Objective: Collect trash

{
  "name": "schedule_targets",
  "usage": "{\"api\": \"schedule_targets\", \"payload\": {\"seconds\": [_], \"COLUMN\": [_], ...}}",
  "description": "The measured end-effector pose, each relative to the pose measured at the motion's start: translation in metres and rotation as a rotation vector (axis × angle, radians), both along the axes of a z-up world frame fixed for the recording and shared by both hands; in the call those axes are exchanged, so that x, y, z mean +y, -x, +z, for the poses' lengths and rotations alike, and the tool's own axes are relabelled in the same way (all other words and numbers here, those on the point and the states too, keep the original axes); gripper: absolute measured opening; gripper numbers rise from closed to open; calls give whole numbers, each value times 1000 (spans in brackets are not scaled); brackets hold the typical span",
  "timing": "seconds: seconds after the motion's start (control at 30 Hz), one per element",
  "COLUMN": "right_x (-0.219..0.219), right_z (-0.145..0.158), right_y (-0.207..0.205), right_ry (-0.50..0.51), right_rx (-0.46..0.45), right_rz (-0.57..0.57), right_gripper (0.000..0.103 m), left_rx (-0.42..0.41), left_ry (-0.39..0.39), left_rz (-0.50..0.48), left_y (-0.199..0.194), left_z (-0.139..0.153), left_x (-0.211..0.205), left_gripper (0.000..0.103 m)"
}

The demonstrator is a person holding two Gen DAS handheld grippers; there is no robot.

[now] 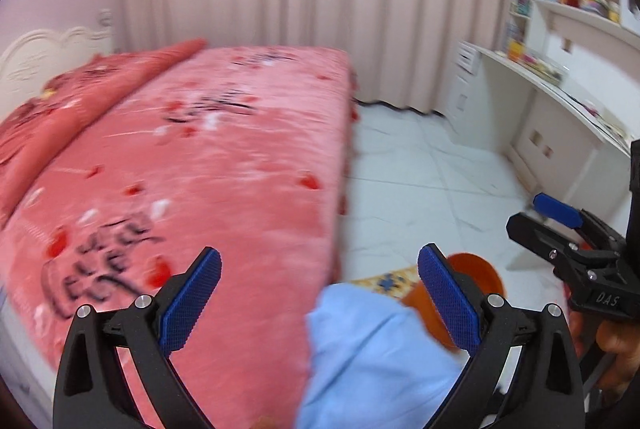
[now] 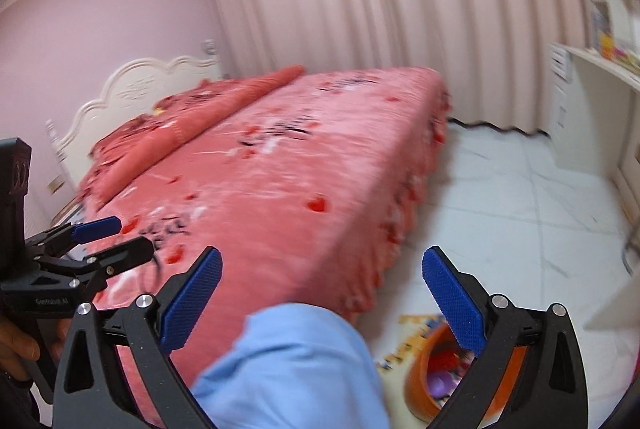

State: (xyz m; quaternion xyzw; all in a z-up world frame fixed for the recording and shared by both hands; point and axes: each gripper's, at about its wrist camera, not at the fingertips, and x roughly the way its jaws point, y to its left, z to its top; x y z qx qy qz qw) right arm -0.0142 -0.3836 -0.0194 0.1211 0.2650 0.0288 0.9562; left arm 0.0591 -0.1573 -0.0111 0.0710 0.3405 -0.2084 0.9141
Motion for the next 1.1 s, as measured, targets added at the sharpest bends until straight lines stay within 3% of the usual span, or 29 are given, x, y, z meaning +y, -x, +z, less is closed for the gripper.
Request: {"api": "schedule_targets", "payload": {"seconds": [0.13,0.23,0.4,0.53,0.63,0.83,1.1], "right_x": [44,75,117,149,163,175,174], "right_z": [14,23,32,29,28,26,20], "right_y": [-14,-19,-17,-13,-8,-2,-3], "right_ry": [-8,-4,37,84,117,121,110], "right_rx": [-26,-51,-91,-85,-95,-106,-86], "right_rz": [83,130,190,246,269,282,286], "right_gripper": [98,98,98,98,98,98,98], "left_rx": [-41,-78,-81,-95,-103,-75,-95], "left_ry": [-11,28,106,100,65,117,104], "left_rz": [131,222,306,372,402,408,425], "left_y": [16,25,31,39,46,53,56], "left_z": [8,14,17,15,14,8,6], "left_x": [41,73,111,129,137,154,156], "left_gripper": [97,97,97,97,97,97,97]}}
